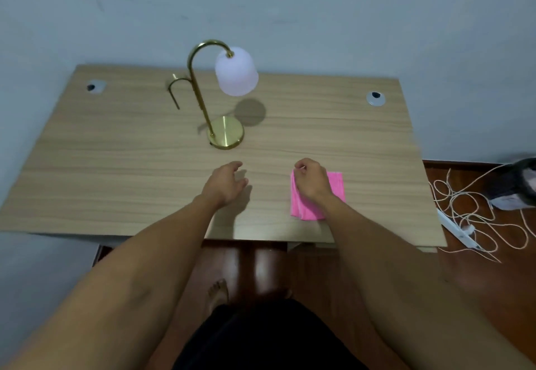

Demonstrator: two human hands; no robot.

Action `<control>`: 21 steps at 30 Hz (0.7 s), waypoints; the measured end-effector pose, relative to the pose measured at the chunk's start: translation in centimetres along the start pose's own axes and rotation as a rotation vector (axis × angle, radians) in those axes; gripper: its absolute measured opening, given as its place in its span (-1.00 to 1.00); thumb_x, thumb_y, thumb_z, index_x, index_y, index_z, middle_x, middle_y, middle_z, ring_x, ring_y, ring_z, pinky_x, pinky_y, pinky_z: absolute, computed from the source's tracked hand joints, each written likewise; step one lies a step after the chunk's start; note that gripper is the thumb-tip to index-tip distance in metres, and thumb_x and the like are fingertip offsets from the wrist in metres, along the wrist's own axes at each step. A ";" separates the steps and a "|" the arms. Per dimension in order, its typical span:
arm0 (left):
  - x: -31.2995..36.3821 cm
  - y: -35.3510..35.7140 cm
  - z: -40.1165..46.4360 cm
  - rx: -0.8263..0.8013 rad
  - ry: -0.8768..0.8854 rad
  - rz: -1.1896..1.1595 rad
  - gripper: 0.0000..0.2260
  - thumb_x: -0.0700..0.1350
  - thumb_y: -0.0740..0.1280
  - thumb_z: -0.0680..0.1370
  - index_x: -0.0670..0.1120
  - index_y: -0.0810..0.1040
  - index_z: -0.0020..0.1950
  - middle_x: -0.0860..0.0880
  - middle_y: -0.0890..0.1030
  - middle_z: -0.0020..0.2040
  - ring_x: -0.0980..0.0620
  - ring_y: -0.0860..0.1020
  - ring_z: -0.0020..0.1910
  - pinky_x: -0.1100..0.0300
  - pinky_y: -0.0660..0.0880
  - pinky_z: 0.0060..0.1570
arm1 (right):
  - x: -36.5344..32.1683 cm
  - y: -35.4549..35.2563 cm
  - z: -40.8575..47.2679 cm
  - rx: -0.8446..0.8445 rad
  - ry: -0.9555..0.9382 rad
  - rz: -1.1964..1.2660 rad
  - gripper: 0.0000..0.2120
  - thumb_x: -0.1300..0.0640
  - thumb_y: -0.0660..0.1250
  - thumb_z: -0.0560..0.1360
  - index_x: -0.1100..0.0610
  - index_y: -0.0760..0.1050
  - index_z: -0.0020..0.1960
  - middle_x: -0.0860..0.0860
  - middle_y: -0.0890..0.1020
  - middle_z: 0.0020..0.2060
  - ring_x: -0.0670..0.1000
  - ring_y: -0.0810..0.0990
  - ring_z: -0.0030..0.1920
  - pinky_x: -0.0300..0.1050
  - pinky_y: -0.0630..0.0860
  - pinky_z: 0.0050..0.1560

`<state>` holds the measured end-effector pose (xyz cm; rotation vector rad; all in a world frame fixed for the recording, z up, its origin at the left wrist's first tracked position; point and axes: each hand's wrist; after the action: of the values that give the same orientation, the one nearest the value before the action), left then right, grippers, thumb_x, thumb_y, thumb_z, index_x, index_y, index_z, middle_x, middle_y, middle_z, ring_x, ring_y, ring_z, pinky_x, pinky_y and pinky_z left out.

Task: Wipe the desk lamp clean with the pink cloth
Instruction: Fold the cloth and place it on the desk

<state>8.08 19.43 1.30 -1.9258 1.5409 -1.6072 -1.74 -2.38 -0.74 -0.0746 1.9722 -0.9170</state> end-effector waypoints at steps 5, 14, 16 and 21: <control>-3.9 -5.3 0.3 -0.003 -0.009 0.040 -0.46 -0.02 0.38 0.61 -0.11 0.37 0.57 -0.16 0.49 0.51 -0.18 0.47 0.47 -0.06 0.41 0.48 | -5.5 4.1 -1.0 -0.022 -0.038 -0.018 -0.86 0.17 0.28 0.60 0.11 0.61 0.07 0.12 0.71 -0.13 0.17 0.70 -0.11 0.00 0.64 -0.03; -9.3 -10.0 1.5 -0.043 0.036 0.098 -0.42 -0.01 0.38 0.61 -0.14 0.33 0.59 -0.18 0.45 0.53 -0.21 0.42 0.51 0.00 0.36 0.51 | -10.2 9.6 -2.2 -0.026 -0.028 -0.103 -0.80 0.11 0.24 0.62 0.09 0.61 0.13 0.10 0.70 -0.02 0.16 0.66 0.02 -0.02 0.58 0.08; -9.9 -10.1 1.8 -0.059 0.050 0.114 -0.39 0.01 0.37 0.62 -0.16 0.30 0.60 -0.18 0.42 0.56 -0.21 0.38 0.54 0.01 0.31 0.53 | -10.5 10.1 -2.5 -0.046 -0.040 -0.125 -0.75 0.09 0.22 0.63 0.12 0.59 0.22 0.13 0.69 0.10 0.17 0.64 0.11 0.06 0.58 0.18; -10.7 -9.4 2.8 -0.072 0.091 0.227 -0.34 0.12 0.31 0.63 -0.17 0.23 0.63 -0.19 0.27 0.63 -0.20 0.25 0.61 -0.06 0.24 0.57 | -10.3 10.8 -2.1 -0.111 -0.079 -0.179 -0.59 0.06 0.18 0.65 0.17 0.43 0.45 0.17 0.58 0.36 0.18 0.55 0.34 0.08 0.49 0.34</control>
<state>17.13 30.69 0.23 -1.6597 1.8025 -1.5805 5.75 10.67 0.57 -0.3508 1.9649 -0.9031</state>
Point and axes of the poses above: each hand's wrist, its own z-axis towards the middle knuckle, its own y-axis out of the palm, x = y × z
